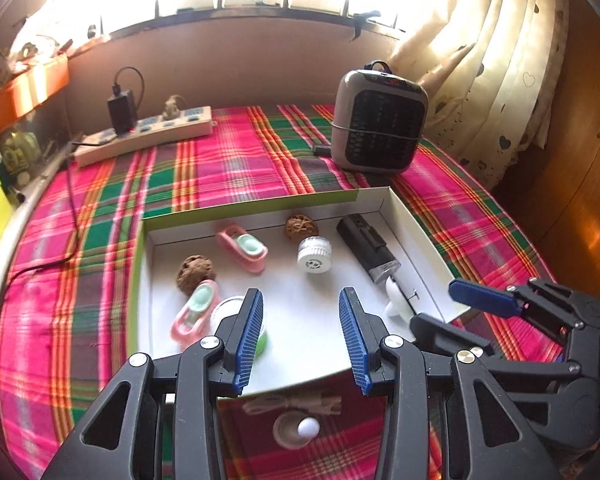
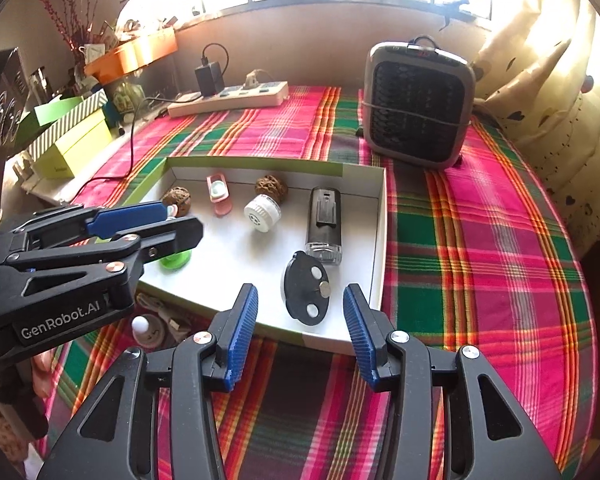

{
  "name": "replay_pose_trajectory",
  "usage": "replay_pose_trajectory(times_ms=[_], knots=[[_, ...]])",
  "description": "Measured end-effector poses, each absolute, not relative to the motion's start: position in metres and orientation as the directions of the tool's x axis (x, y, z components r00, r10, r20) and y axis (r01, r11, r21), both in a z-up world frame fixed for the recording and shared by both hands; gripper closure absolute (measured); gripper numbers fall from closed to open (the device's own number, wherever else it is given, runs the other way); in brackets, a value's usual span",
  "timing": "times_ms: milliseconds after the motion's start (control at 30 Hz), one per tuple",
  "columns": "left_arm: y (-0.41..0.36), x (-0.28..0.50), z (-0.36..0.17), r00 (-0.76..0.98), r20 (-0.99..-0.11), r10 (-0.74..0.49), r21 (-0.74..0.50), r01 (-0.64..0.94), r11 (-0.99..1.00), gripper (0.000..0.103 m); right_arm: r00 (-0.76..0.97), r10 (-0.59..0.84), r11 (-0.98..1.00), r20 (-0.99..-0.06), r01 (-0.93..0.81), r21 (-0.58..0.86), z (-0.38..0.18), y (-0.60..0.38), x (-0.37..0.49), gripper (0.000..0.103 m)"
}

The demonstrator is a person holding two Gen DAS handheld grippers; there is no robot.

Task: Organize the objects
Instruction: 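Withdraw both open tools toward the stand and cable in front of the box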

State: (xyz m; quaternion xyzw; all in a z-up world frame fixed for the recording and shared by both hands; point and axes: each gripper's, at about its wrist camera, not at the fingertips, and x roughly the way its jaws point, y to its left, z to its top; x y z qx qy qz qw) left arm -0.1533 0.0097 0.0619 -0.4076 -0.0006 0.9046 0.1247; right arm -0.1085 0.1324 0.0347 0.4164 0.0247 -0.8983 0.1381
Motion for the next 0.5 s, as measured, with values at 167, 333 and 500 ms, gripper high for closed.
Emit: replay_pose_trajectory(times_ms=[167,333,500], knots=[[0.003,-0.139,0.063,-0.644,-0.731,0.225,-0.112,-0.211,-0.971,0.065,-0.629,-0.241,-0.959,-0.739,0.269,0.083,0.039,0.130,-0.099,0.057],[-0.003,-0.124,0.065,-0.659,-0.720,0.219,-0.114,-0.199,-0.973,0.065,-0.644,-0.241,-0.958,-0.726,0.279,0.071,0.042,0.126,-0.088,0.057],[-0.011,-0.112,0.063,-0.665,-0.717,0.210,-0.119,-0.179,-0.977,0.065,-0.651,-0.247,-0.955,-0.718,0.288,0.069,0.041,0.123,-0.079,0.057]])
